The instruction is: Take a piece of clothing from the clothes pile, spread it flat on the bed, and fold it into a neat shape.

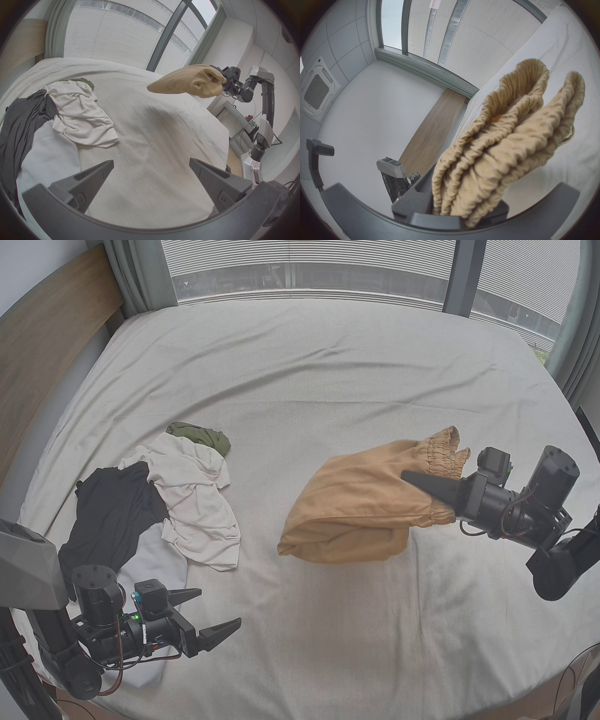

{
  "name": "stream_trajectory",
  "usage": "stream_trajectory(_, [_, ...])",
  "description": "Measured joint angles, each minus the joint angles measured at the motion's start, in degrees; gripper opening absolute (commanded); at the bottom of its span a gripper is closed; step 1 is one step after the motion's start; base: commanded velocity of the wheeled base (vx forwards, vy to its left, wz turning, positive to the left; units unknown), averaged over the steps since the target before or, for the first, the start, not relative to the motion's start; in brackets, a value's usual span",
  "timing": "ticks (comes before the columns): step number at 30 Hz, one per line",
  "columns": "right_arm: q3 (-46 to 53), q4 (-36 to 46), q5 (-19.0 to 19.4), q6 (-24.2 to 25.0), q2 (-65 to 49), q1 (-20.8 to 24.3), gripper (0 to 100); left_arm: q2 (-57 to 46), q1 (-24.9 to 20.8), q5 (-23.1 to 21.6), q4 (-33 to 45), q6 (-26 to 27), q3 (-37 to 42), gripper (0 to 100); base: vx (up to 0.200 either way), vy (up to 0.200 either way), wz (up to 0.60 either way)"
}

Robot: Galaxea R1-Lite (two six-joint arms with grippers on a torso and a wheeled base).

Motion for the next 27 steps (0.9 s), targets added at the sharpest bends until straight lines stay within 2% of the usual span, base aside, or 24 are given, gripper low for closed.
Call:
stream_trajectory(11, [-14.7,9.5,0.0,0.4,4.3,-0.3,0,0.0,0.0,0.0,0.0,-0.2,0.0,100,0.0,0.0,0.0])
stream_trajectory(27, [-32.5,16.9,-0.1,0.6,13.7,-0.7,0,0.1,-0.4,0.0,0.0,-0.5,0.4,100,0.0,0.0,0.0])
